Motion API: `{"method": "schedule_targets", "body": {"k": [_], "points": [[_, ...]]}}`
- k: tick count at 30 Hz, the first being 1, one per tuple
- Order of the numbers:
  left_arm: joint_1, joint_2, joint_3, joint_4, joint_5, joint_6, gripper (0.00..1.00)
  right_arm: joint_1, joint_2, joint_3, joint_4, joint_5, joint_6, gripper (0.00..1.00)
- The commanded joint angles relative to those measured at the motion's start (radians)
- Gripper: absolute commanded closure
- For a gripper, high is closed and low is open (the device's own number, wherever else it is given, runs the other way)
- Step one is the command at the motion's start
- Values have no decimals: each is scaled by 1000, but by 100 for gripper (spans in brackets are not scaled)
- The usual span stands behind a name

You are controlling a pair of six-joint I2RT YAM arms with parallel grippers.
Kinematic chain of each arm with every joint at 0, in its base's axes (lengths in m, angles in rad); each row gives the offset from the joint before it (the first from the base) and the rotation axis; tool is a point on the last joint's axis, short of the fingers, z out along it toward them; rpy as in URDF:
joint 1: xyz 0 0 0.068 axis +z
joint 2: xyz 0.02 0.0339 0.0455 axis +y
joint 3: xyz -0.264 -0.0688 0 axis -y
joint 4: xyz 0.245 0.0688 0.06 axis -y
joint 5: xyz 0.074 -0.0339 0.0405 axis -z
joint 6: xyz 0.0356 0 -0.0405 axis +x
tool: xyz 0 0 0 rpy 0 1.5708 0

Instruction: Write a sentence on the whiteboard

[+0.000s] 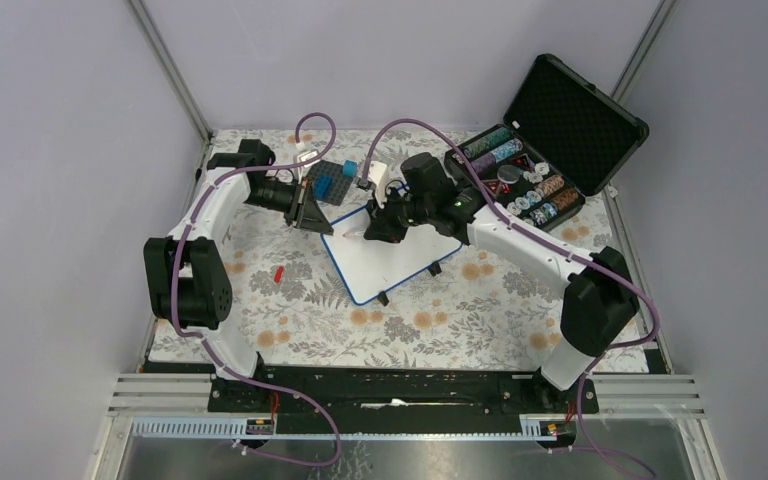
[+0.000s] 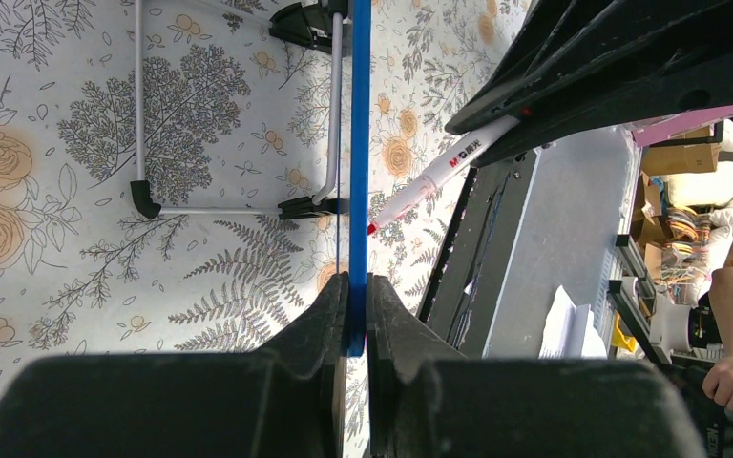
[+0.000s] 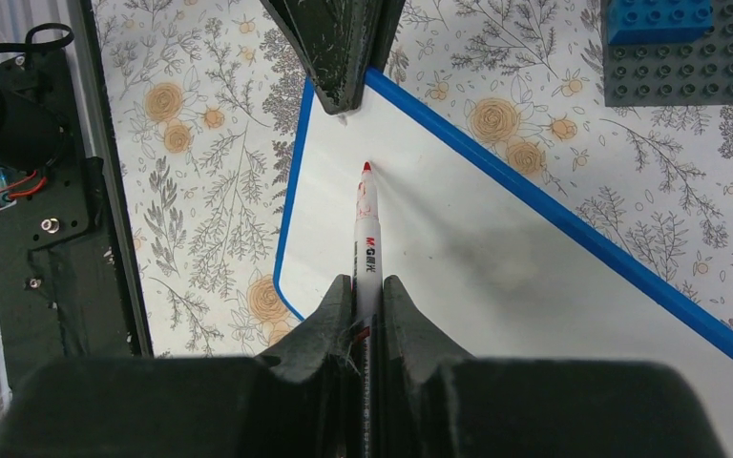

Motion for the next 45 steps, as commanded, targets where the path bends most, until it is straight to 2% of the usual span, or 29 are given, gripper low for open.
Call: {"method": "schedule_targets", "body": {"k": [1,19,45], "points": [[-6,-10,25,-9,34,21,100,13,9,35,27,31,7,100],[-10,-10,25,-9,23,26,100,51,55,79,-3,35,-23,100],[-11,-21,18,-10,16,25,100,55,-27,-27,-23,103,-87,100]]}}
